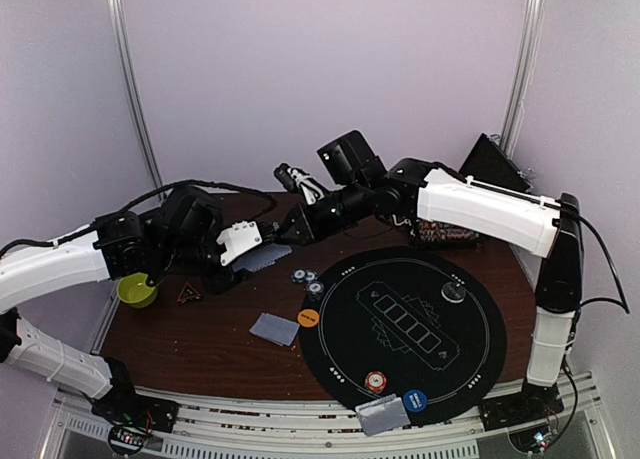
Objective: Distribute texas hold em gaming equipment
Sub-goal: Pick up the poker card from the face-down deck piles.
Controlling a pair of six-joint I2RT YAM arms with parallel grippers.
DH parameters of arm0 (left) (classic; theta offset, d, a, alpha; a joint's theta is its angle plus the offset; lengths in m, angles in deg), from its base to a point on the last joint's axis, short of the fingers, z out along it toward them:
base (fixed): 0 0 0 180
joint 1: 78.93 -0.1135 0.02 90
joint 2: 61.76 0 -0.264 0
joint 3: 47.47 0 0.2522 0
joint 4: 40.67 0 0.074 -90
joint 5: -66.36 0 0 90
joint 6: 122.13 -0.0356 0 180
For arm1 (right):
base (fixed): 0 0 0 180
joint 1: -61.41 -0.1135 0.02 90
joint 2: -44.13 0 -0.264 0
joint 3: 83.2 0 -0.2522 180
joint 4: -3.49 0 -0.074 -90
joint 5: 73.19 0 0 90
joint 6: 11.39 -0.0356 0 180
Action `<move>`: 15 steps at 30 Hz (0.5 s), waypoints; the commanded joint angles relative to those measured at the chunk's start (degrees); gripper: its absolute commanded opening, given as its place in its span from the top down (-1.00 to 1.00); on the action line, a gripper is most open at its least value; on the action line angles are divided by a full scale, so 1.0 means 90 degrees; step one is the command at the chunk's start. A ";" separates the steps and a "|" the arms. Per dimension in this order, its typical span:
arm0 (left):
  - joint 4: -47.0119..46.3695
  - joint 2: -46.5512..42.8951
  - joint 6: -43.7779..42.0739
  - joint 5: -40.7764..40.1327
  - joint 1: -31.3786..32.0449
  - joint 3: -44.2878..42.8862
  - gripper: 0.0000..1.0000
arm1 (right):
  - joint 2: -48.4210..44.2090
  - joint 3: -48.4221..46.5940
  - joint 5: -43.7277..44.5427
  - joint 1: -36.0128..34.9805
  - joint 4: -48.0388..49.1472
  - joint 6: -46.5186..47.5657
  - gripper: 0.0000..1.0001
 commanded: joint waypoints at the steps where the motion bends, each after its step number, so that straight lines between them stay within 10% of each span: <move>1: -0.0299 -0.0102 -0.0019 0.0004 -0.0004 -0.0052 -0.21 | -0.0409 -0.0247 -0.0007 0.0034 -0.0099 0.0078 1.00; 15: -0.0310 -0.0165 0.0001 0.0016 -0.0007 -0.0038 -0.21 | -0.1861 0.0268 0.0426 0.1005 -0.0570 0.0056 1.00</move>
